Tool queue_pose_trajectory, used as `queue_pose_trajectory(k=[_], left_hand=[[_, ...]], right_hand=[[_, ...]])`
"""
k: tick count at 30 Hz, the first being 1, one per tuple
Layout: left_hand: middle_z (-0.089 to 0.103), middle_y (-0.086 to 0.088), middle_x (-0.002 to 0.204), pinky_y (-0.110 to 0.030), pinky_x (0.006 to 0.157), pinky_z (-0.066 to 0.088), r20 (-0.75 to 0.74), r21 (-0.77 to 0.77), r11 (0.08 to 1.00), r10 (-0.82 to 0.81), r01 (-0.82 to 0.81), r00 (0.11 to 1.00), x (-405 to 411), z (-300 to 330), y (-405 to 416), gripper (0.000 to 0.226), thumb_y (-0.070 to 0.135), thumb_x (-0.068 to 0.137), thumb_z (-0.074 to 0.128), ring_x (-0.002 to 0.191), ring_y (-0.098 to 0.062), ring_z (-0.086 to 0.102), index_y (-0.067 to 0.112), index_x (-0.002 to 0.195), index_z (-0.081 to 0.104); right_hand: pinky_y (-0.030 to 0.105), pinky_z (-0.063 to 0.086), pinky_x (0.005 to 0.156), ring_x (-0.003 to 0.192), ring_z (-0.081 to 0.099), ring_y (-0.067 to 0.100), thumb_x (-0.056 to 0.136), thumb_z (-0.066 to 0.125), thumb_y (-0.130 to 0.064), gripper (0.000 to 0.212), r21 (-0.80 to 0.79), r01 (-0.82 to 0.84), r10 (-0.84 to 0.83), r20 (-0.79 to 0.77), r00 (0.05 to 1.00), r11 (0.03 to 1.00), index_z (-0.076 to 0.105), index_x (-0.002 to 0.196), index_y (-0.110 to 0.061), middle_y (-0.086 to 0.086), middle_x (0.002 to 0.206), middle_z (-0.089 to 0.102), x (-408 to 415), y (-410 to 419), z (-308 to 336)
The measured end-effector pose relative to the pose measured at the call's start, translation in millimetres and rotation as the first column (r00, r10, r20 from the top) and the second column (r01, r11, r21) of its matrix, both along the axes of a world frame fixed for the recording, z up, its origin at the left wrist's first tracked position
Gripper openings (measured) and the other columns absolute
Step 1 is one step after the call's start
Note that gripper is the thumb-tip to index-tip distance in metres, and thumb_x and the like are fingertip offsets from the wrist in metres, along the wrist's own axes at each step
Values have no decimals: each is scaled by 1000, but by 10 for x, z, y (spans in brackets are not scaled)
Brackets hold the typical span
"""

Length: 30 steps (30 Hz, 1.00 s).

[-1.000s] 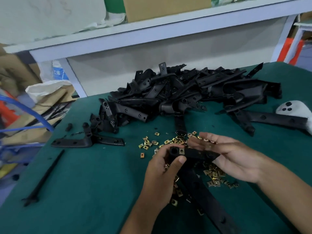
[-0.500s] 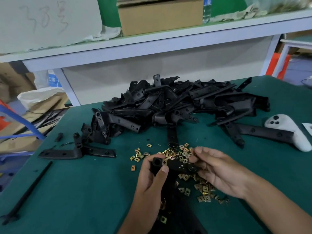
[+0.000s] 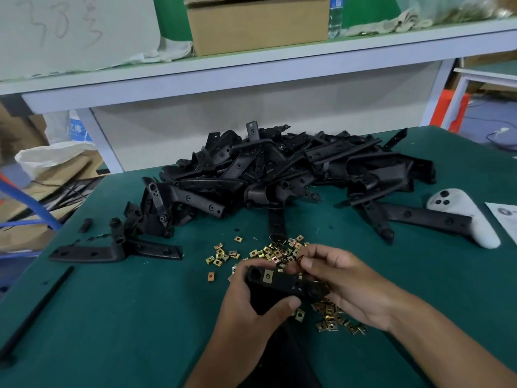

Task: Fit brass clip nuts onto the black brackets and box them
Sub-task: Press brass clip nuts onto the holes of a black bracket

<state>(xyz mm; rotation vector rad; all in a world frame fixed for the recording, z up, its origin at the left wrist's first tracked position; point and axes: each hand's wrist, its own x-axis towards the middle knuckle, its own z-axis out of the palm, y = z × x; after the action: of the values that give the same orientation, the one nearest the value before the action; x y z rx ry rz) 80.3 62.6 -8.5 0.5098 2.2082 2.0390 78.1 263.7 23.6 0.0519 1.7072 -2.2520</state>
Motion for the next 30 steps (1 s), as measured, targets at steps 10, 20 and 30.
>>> queue_pose_trajectory(k=[10,20,30], left_hand=[[71,3,90,-32,70,59,-48,-34,998,59,-61,997,-28,-33,-5,39,50,69,84,81,-16,71,41,98,59],[68,6,89,-29,72,56,-91,-65,995,73,-79,993,-24,-18,-10,37,51,70,82,82,-14,67,41,97,59],[68,7,88,-23,70,55,-75,-60,995,74,-79,994,-8,-5,-4,38,52,69,83,80,-11,67,43,96,58]], right_hand=[[22,55,69,76,66,7,77,78,-24,15,57,9,-4,-80,997,998,77,91,-22,-8,78,66,26,-22,47],[20,56,75,84,72,10,67,84,-29,17,69,17,-12,-70,997,998,80,82,-23,-6,90,76,13,-22,68],[22,57,81,93,72,10,71,82,-35,15,96,-42,50,-83,995,995,79,81,-24,-4,98,77,24,0,68]])
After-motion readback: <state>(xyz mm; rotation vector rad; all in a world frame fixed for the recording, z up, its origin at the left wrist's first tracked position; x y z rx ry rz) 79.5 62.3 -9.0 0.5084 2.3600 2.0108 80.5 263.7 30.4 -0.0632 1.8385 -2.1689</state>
